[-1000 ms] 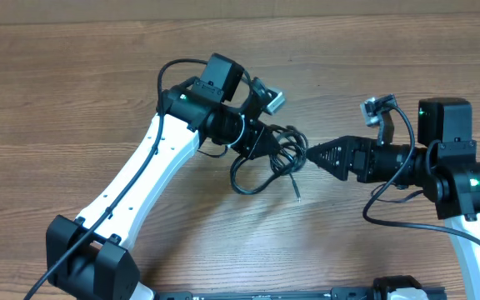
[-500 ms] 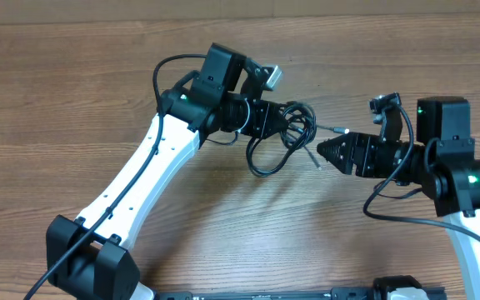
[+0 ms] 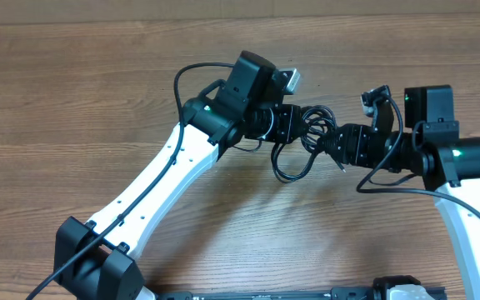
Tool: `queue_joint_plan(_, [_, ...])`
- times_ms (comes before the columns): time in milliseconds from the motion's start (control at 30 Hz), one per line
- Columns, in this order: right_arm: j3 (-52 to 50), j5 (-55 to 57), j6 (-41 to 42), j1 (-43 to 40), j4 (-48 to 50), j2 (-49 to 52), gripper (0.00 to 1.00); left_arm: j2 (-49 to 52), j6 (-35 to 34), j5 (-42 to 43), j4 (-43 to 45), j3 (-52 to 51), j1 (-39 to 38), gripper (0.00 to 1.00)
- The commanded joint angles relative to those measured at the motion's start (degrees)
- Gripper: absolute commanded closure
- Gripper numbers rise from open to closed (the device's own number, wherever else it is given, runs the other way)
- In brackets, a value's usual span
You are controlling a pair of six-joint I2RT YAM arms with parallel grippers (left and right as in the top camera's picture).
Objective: Untangle cables
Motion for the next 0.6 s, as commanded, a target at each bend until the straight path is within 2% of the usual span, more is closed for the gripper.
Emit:
queue_joint_plan(0, [0.2, 0.2, -0.1, 0.3, 0.5, 0.7, 0.56, -1.2, -2.1, -0.6, 0.5, 0.1, 0.2, 0.96])
queue_joint_plan(133, [-0.1, 0.4, -0.1, 0.3, 0.5, 1.2, 0.60, -1.2, -2.5, 0.3, 0.6, 0.1, -0.2, 0.96])
queue_joint_plan(567, [-0.3, 2.9, -0.1, 0.3, 0.5, 1.5, 0.61, -1.2, -4.4, 0.2, 3.0, 0.1, -3.1, 0.96])
